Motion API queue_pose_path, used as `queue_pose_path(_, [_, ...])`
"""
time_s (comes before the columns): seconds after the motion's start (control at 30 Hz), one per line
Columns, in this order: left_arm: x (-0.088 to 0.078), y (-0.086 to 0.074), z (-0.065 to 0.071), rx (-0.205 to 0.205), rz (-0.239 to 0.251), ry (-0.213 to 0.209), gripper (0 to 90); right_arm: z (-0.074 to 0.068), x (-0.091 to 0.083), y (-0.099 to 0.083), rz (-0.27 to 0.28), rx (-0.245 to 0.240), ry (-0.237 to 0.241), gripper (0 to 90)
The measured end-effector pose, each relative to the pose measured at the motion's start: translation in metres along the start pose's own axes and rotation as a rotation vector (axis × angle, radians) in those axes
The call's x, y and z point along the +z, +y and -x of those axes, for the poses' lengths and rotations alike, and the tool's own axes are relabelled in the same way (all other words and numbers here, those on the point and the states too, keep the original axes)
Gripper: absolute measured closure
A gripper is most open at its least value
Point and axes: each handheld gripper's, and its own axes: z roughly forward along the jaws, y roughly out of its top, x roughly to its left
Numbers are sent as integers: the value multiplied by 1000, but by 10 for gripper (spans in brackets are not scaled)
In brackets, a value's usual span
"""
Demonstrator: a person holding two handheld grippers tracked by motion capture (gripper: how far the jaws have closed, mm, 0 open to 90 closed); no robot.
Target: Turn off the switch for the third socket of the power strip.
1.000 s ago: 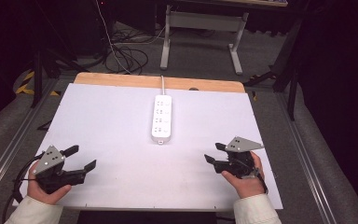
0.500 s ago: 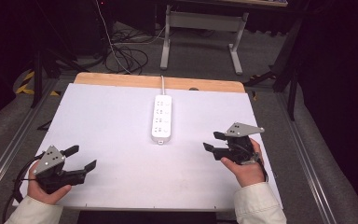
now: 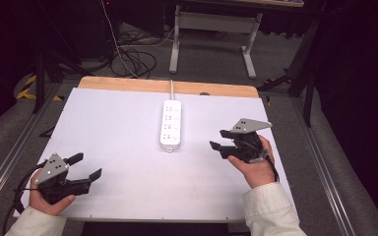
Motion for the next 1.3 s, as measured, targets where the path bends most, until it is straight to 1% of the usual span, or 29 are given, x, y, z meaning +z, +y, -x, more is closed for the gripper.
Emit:
queue_pose_path(0.03, [0,0,0,0,0,0,177,0,0,1,-4,-2,-4,467])
queue_pose_path(0.1, [0,0,0,-3,2,3,178,1,3,5,-16,-7,3,525])
queue_pose_path(0.13, [0,0,0,-2,0,2,178,1,3,5,-16,-7,3,525])
queue_pose_path(0.2, [0,0,0,1,-1,4,178,2,4,7,-18,-26,18,613])
queue_pose_path(0.23, [0,0,0,1,-1,4,178,3,6,9,-14,-34,34,661])
queue_pose_path(0.27, [0,0,0,2,-1,5,178,4,8,12,-7,-37,57,735])
queue_pose_path(0.3, [0,0,0,1,0,6,178,4,8,12,-7,-37,57,735])
queue_pose_path(0.37, [0,0,0,2,-1,7,178,4,12,15,3,-45,74,840])
queue_pose_path(0.4, [0,0,0,2,-1,7,178,5,17,18,13,-47,87,900])
queue_pose_path(0.5, [-1,-1,0,1,-5,10,178,5,27,24,6,-33,92,900])
queue_pose_path(0.53, [-2,-1,0,-3,-4,11,178,5,27,24,6,-33,92,900])
queue_pose_path(0.57, [-3,-1,0,-1,-2,14,179,4,34,28,8,-27,97,900])
queue_pose_path(0.6, [-3,-1,0,-1,-2,14,179,4,34,28,8,-27,97,900])
queue_pose_path(0.63, [-3,-1,0,-5,-2,17,179,4,38,30,9,-24,99,900])
queue_pose_path(0.67, [-4,-2,-1,-5,-3,17,179,4,45,35,14,-19,107,900])
queue_pose_path(0.73, [-4,-2,0,-9,-2,19,179,4,53,38,27,-12,122,900])
queue_pose_path(0.77, [-4,-2,-1,-8,-3,20,179,4,53,38,27,-12,122,900])
queue_pose_path(0.8, [-4,-2,-1,-10,-3,21,180,4,61,41,37,-6,124,900])
queue_pose_path(0.83, [-5,-2,-1,-6,-4,25,180,4,61,41,37,-6,124,900])
queue_pose_path(0.87, [-5,-2,-1,-8,-3,23,179,5,64,42,38,-2,125,900])
queue_pose_path(0.93, [-4,-2,-1,-15,-1,18,180,6,72,44,36,5,122,900])
queue_pose_path(0.97, [-4,-2,-1,-12,-3,17,180,8,79,45,36,14,119,900])
queue_pose_path(1.0, [-4,-2,-1,-12,-3,17,180,8,79,45,36,14,119,900])
queue_pose_path(1.03, [-4,-2,-1,-13,-4,17,180,8,85,46,36,16,111,900])
queue_pose_path(1.1, [-4,-3,-2,-16,-2,18,180,8,88,46,37,17,110,900])
queue_pose_path(1.13, [-4,-3,-2,-16,-1,20,179,8,94,47,43,17,106,900])
queue_pose_path(1.23, [-4,-3,-2,-17,-1,20,180,8,102,48,42,17,99,900])
queue_pose_path(1.3, [-4,-2,-2,-17,-1,20,179,8,105,49,42,18,97,900])
